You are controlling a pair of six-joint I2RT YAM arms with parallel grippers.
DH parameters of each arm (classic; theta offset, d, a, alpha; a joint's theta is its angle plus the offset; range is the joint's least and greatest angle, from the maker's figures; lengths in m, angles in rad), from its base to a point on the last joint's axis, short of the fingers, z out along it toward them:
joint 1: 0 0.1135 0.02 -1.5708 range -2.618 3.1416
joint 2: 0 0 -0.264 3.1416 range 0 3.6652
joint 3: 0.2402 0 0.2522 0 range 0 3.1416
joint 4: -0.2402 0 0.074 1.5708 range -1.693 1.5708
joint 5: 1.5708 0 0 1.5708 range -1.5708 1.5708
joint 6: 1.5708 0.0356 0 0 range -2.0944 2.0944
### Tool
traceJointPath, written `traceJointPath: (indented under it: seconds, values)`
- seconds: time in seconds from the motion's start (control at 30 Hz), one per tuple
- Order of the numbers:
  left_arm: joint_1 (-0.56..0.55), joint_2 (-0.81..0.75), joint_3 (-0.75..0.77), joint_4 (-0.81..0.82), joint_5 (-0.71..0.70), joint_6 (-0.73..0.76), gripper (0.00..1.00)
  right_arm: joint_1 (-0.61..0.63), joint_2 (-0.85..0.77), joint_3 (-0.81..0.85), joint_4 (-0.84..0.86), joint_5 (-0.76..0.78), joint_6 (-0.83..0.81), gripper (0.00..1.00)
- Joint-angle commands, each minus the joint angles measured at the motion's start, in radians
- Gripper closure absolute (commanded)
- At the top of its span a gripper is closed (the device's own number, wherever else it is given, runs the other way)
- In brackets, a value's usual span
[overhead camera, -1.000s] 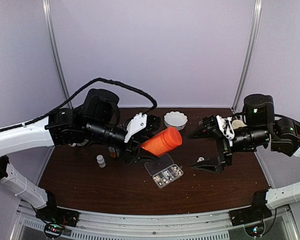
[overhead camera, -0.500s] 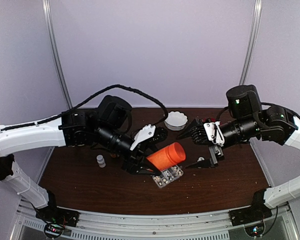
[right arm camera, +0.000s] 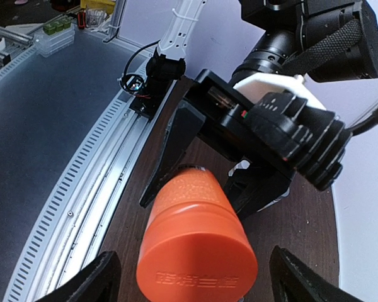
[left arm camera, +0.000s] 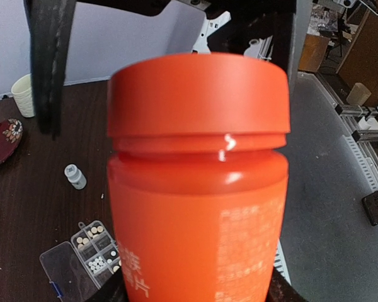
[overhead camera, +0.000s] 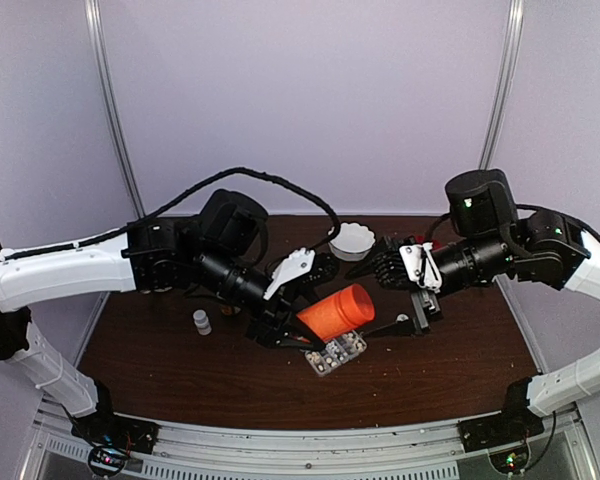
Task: Sort the pills into containers
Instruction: Screw the lid of the pill bottle onto the pill bottle.
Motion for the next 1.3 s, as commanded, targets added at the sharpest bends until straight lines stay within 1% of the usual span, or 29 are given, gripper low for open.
traceJointPath:
  seconds: [0.0, 0.13, 0.23, 0.37, 0.43, 0.6, 0.67, 0.77, 0.9, 1.0, 1.07, 1.17, 1.27]
  values:
    - [0.006, 0.008, 0.033, 0.028, 0.031, -0.009, 1.00, 0.006, -0.028, 0.000, 0.038, 0.005, 0.008, 0.18]
    - [0.006, 0.008, 0.036, 0.027, 0.038, -0.009, 1.00, 0.006, -0.024, 0.007, 0.021, 0.001, 0.001, 0.27]
    - [0.006, 0.008, 0.038, 0.025, 0.039, -0.009, 1.00, 0.006, -0.021, 0.007, 0.018, -0.001, 0.001, 0.37]
    - [0.006, 0.008, 0.037, 0.021, 0.039, -0.009, 1.00, 0.007, -0.019, 0.007, 0.022, -0.001, 0.007, 0.37]
    - [0.007, 0.007, 0.038, 0.022, 0.039, -0.010, 1.00, 0.006, -0.016, 0.008, 0.021, -0.009, 0.009, 0.40]
    - [0.007, 0.008, 0.042, 0.017, 0.000, -0.009, 1.00, 0.008, 0.000, 0.021, 0.015, -0.038, 0.046, 0.52]
    - [0.006, 0.008, 0.048, 0.011, -0.037, -0.007, 1.00, 0.008, 0.010, 0.022, 0.016, -0.041, 0.076, 0.53]
    - [0.005, 0.006, 0.060, 0.008, -0.144, -0.007, 1.00, 0.008, 0.017, 0.010, 0.050, -0.041, 0.163, 0.56]
    - [0.005, -0.014, 0.057, 0.031, -0.173, 0.021, 1.00, 0.008, 0.016, -0.025, 0.107, -0.043, 0.262, 0.59]
    - [0.000, -0.042, 0.038, 0.066, -0.233, 0.042, 1.00, 0.008, 0.027, -0.036, 0.137, -0.029, 0.370, 0.66]
    - [-0.007, -0.058, 0.030, 0.077, -0.302, 0.065, 1.00, 0.008, 0.035, -0.037, 0.154, -0.011, 0.481, 0.71]
    - [-0.019, -0.079, 0.023, 0.096, -0.417, 0.106, 1.00, 0.008, 0.032, -0.042, 0.214, 0.018, 0.689, 0.70]
    - [-0.039, -0.085, 0.033, 0.114, -0.602, 0.148, 1.00, 0.008, 0.017, -0.055, 0.265, 0.108, 0.919, 0.71]
